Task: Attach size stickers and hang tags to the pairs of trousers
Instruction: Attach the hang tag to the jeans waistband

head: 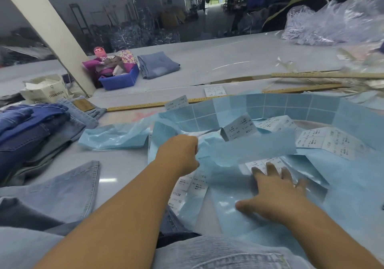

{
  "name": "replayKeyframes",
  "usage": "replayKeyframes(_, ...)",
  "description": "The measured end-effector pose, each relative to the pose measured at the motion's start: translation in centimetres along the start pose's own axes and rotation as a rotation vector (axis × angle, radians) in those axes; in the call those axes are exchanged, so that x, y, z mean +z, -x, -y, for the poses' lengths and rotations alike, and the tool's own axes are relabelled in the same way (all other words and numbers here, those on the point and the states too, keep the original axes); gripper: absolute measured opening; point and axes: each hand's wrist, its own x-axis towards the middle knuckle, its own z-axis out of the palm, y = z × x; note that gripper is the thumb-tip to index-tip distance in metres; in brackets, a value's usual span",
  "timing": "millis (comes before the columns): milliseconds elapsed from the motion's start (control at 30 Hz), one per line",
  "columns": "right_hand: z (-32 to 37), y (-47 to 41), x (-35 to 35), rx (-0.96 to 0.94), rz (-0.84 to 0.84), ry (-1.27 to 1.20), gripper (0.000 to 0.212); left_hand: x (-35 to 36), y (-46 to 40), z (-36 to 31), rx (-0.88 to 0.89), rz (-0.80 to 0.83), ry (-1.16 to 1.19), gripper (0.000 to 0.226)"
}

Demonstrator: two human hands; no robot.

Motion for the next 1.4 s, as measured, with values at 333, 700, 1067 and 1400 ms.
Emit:
replayKeyframes(333, -0.6, -0.6, 0.6, 0.030, -0.211, -0.143, 0.031, -0.2, 0.0, -0.5, -0.378, 0.322, 0.202, 0.079)
replayKeyframes(700, 0.2, 0.5, -1.0, -0.099, -0.414, -0.203, 0.034, 1.9, 0.5, -0.9, -0.383, 0.403, 0.095, 0.111)
replayKeyframes(1067, 1.5, 0.7, 0.0, -0.344, -0.055, -0.426, 0.040, 1.7, 0.3, -1.8, -0.417, 0.501, 0.168, 0.079)
replayKeyframes(1400, 1.5, 0.7, 0.3, -0.408, -0.096, -0.444, 0.046, 1.6, 0.1, -2.1, -0.419, 0.515, 0.187, 0.063)
